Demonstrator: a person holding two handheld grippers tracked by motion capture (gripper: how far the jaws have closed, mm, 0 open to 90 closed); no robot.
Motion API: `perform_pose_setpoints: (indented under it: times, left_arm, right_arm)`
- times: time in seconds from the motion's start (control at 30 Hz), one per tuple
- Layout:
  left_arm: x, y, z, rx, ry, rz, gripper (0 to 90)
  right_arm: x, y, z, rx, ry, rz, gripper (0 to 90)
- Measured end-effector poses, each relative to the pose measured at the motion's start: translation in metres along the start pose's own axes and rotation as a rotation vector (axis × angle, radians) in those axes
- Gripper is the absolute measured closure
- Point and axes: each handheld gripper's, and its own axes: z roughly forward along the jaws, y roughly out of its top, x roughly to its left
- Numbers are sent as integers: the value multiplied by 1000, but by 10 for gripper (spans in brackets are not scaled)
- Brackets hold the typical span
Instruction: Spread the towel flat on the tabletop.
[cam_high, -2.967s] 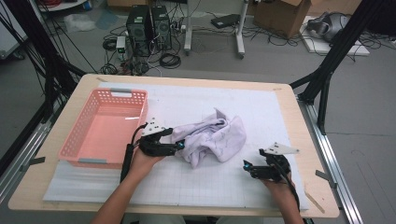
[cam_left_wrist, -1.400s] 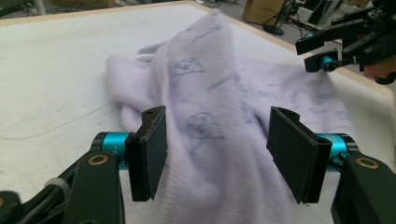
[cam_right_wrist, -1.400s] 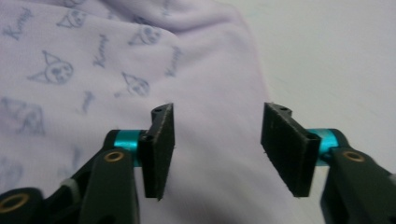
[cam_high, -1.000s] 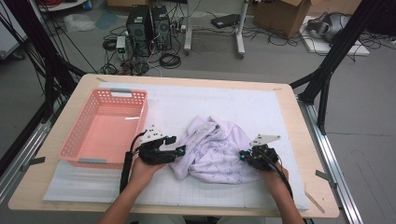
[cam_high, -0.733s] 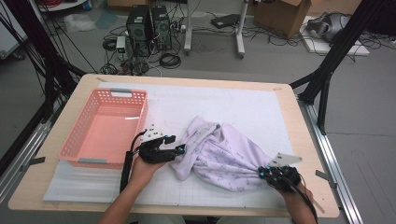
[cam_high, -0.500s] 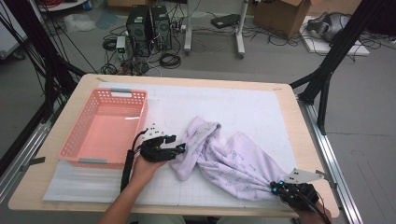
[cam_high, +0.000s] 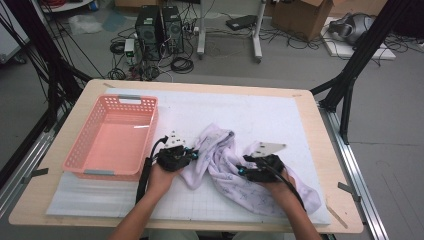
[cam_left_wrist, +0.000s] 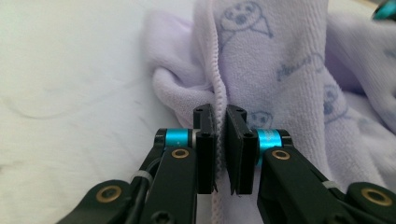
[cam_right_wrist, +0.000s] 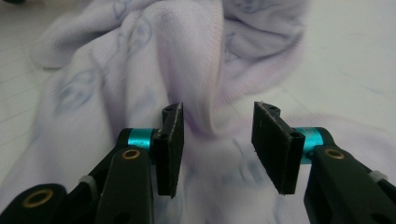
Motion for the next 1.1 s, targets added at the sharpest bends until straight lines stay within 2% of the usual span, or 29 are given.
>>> perform_pose_setpoints:
  times: [0.07, 0.1, 0.13, 0.17, 0.23, 0.27, 0.4, 0.5, 0.6, 0.63, 0.67, 0.73, 0.8, 0.9, 1.03, 1.1]
  left_arm:
    - [6, 3, -3, -13, 25, 0, 828]
    - [8, 4, -4, -6, 33, 4, 828]
    - [10, 5, -4, -13, 43, 5, 828]
    - [11, 7, -5, -15, 53, 12, 828]
    - [14, 10, -6, -29, 69, 11, 828]
    - [16, 10, -6, -42, 77, 7, 828]
    - [19, 13, -2, -38, 87, 4, 828]
    - [23, 16, 0, -43, 102, -7, 827]
    - [25, 19, 4, -59, 106, -21, 827]
    - [24, 21, 5, -67, 99, -27, 827]
    - [23, 22, 7, -75, 97, -22, 827]
    - [21, 25, 9, -101, 95, -11, 827]
    - [21, 28, 11, -92, 92, -7, 827]
    - [22, 28, 12, -97, 91, -13, 827]
    - [24, 28, 12, -105, 90, -13, 827]
    - [25, 28, 13, -106, 89, -14, 827]
  right_arm:
    - [0, 3, 16, 46, -3, -19, 675]
    - [-1, 2, 21, 72, -3, -24, 776]
    - [-3, 0, 22, 88, 4, -19, 824]
    - [-5, -1, 19, 80, 8, -9, 858]
    - [-8, -7, 9, 103, -16, 10, 869]
    - [-9, -12, 2, 116, -22, 15, 870]
    - [-9, -37, -36, 128, -73, 29, 873]
    - [-9, -57, -66, 178, -115, 42, 873]
    - [-8, -74, -90, 194, -125, 55, 854]
    - [-8, -76, -96, 178, -120, 65, 788]
    - [-9, -76, -101, 155, -124, 78, 674]
    - [-11, -70, -109, 101, -112, 98, 623]
    - [-13, -58, -114, 33, -113, 95, 620]
    - [-21, -36, -102, -35, -104, 105, 636]
    - [-34, -10, -60, -40, -78, 118, 677]
    - [-37, 1, -36, -27, -48, 127, 683]
